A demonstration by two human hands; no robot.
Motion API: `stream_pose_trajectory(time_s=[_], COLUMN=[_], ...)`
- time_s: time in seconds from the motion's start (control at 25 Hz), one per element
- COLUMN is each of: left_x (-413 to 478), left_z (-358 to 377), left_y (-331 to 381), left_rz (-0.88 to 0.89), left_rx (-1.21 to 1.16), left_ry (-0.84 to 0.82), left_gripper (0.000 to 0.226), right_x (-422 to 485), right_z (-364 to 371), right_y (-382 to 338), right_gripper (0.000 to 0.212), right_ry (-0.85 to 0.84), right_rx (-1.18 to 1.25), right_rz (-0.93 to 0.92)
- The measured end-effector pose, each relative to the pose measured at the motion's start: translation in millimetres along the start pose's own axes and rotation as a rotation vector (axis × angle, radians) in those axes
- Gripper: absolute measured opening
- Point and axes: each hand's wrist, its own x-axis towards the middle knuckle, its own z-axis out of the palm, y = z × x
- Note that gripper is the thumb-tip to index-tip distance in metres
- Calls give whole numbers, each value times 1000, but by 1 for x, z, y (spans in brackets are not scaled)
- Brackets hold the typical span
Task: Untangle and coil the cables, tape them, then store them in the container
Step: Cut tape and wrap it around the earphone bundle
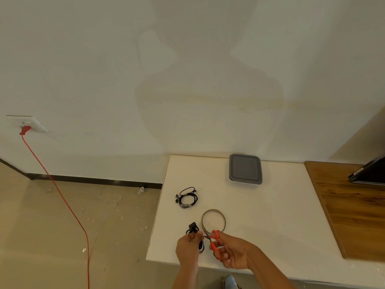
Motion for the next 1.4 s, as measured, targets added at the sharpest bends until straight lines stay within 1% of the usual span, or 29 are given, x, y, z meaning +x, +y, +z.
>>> stream_pose_trajectory(time_s=[0.08, 0.36, 0.48, 0.52, 0.6, 0.68, 0.76, 0.84, 0.88, 0.92, 0.96, 1.0, 1.04, 1.12, 1.16, 1.24, 1.32, 1.4], left_x=[0, -4, -6, -6, -8, -12, -18, -27, -33, -38, -45, -52, -60, -77, -86, -107, -133, -158], left_z=[-2, -3, -4, -5, -8, -12, -17, -22, -25, -28, -32, -35, -37, -41, -41, -43, -46, -53], left_y=[0, 4, 4, 4, 8, 16, 29, 44, 52, 61, 69, 76, 82, 97, 104, 120, 136, 148], left_rz=[-17, -45, -52, -54, -61, -91, -127, -146, -145, -137, -124, -107, -82, -18, 5, 45, 84, 138], left_rx=[-44, -65, -80, -82, -108, -199, -305, -393, -432, -467, -495, -523, -545, -582, -599, -640, -688, -727], left_ry=[-5, 1, -3, -4, -5, -11, -43, -93, -116, -134, -145, -155, -166, -193, -202, -224, -276, -338], left_gripper=[28, 28, 30, 31, 31, 28, 23, 18, 16, 15, 14, 14, 14, 15, 15, 15, 15, 15], right_x=[3, 10, 7, 7, 6, 7, 9, 13, 12, 7, -3, -18, -38, -82, -100, -124, -134, -149], right_z=[1, 2, 4, 5, 9, 15, 25, 28, 27, 29, 32, 39, 48, 71, 84, 102, 106, 110], right_y=[-1, 4, 10, 13, 17, 22, 30, 35, 36, 33, 27, 18, 11, 0, -5, -8, -7, -7], right_gripper=[41, 32, 23, 18, 15, 21, 33, 38, 38, 39, 43, 47, 46, 29, 22, 16, 20, 29], right_ry=[15, 87, 176, 247, 474, 715, 890, 938, 920, 901, 904, 934, 974, 1038, 1058, 1077, 1096, 1080], right_rx=[5, 106, 52, -33, -387, -734, -968, -1079, -1063, -984, -840, -682, -539, -372, -365, -450, -526, -539], right_rz=[-4, -42, -103, -149, -281, -378, -417, -440, -459, -478, -539, -649, -811, -1184, -1323, -1492, -1570, -1604])
